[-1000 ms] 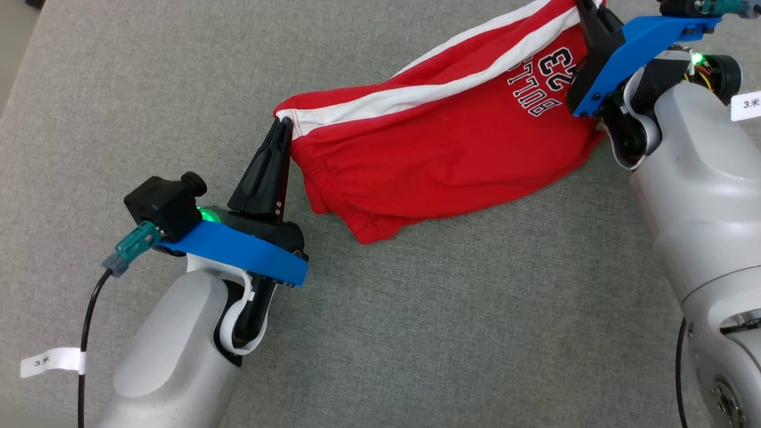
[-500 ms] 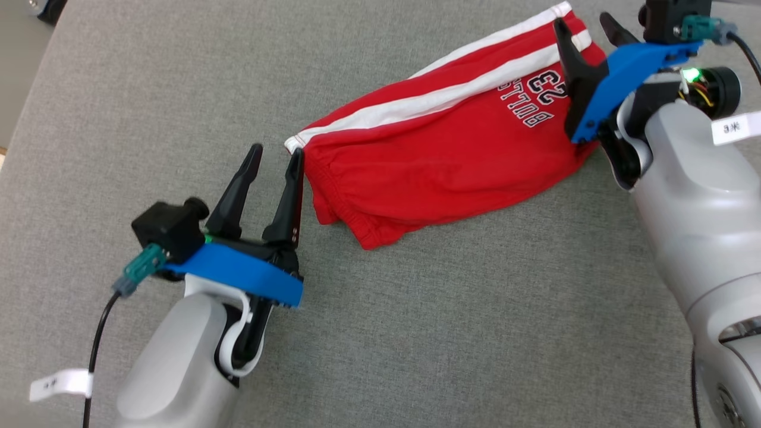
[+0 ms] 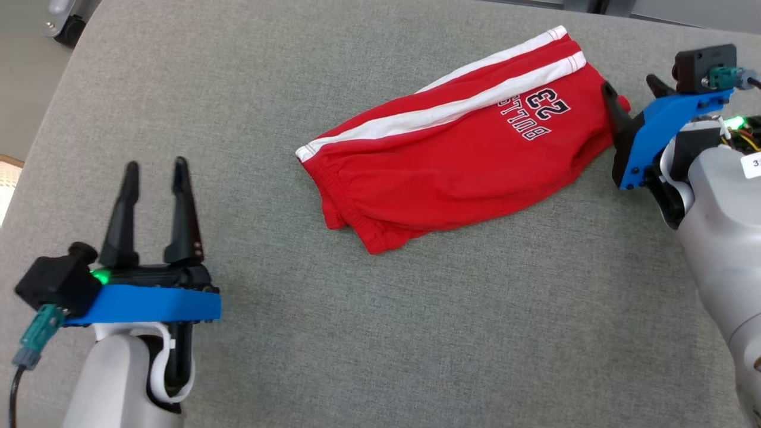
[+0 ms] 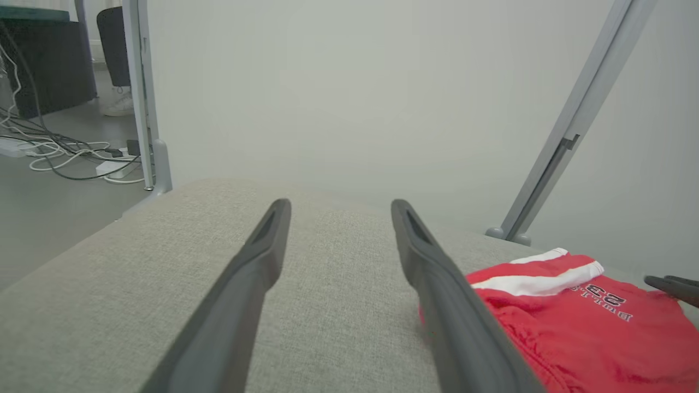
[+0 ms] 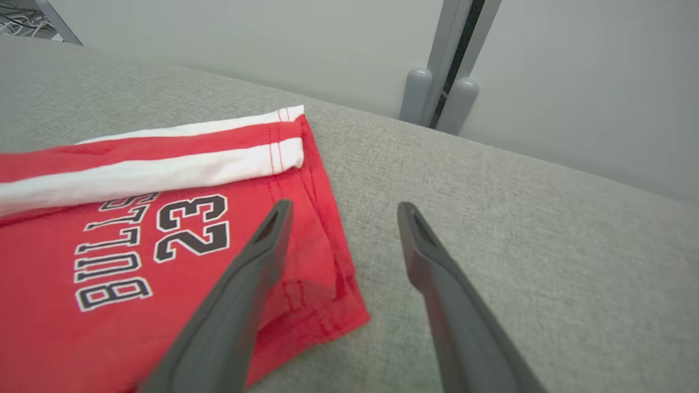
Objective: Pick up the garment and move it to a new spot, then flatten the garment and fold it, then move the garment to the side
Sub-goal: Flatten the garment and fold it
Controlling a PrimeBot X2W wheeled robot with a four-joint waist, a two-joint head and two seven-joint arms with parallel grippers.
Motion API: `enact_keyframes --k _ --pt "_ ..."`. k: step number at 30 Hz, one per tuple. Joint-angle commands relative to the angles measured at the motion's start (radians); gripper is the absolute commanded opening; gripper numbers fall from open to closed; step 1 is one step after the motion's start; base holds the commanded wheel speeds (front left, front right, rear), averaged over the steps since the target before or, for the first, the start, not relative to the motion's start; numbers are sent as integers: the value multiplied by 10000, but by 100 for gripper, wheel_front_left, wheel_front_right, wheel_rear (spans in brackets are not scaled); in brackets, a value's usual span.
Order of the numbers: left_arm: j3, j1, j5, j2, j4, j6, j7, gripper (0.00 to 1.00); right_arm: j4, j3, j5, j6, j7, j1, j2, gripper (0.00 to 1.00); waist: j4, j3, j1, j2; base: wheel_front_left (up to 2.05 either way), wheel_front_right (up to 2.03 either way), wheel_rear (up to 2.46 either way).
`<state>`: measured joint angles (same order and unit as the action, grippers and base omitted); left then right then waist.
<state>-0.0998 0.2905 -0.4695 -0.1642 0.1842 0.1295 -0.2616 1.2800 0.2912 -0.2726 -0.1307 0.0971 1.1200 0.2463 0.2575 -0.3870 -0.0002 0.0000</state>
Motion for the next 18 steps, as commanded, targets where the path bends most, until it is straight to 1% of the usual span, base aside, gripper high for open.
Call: enact_keyframes --k 1,6,12,13,14,15,16,18 --pt "341 -164 274 111 -175 23 -43 100 35 24 -8 -1 -80 -160 110 100 43 -16 2 0 0 0 0" --pt "1075 -345 816 349 -378 23 -44 100 77 54 -82 -1 -522 -384 176 100 202 -93 2 0 0 0 0" --pt "1496 -479 1137 590 -356 23 -44 100 116 184 -115 -1 -1022 -627 54 100 334 -98 2 0 0 0 0" --pt "1520 -513 1189 624 -335 23 -44 100 123 211 -155 -3 -1160 -699 16 97 347 -85 2 0 0 0 0" --pt "1529 -550 1221 647 -319 23 -44 100 133 238 -183 -3 -1234 -759 -3 36 357 -73 2 0 0 0 0" --pt "1528 -581 1264 666 -301 23 -44 100 138 247 -219 -3 -1267 -797 -6 12 367 -53 2 0 0 0 0" --pt "1525 -606 1301 686 -281 22 -44 100 140 258 -284 -3 -1297 -823 -20 0 369 -29 2 0 0 0 0" --pt "1548 -640 1370 731 -237 22 -44 100 139 258 -431 -1 -1259 -876 -78 0 329 54 2 0 0 0 0"
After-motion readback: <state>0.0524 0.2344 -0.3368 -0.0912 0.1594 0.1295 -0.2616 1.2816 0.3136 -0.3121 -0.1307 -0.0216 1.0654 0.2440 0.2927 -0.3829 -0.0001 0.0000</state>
